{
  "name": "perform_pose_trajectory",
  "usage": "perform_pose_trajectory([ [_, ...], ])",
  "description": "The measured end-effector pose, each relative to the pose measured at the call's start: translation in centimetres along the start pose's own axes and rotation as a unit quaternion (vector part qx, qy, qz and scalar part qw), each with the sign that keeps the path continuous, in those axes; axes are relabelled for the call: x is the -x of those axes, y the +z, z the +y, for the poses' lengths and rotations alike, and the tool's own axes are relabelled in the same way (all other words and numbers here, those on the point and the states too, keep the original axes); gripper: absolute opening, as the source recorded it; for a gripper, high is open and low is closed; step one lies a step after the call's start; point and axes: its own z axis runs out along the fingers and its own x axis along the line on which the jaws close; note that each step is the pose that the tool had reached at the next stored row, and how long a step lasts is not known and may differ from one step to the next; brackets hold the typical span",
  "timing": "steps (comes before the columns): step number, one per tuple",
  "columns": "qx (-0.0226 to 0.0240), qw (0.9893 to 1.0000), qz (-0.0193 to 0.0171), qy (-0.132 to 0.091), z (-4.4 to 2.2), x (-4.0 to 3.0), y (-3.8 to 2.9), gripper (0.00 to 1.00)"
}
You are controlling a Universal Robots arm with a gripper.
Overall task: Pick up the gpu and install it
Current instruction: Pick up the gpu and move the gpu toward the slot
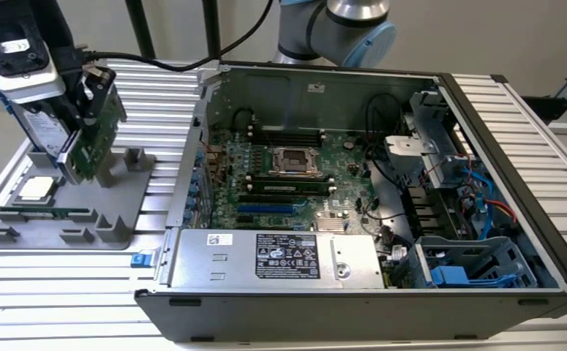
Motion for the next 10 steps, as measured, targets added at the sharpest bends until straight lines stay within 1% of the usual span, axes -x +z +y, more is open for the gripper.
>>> perform_pose_trajectory([
  [10,0.0,1.0,0.0,0.0,0.06,0.0,-1.13,0.0],
])
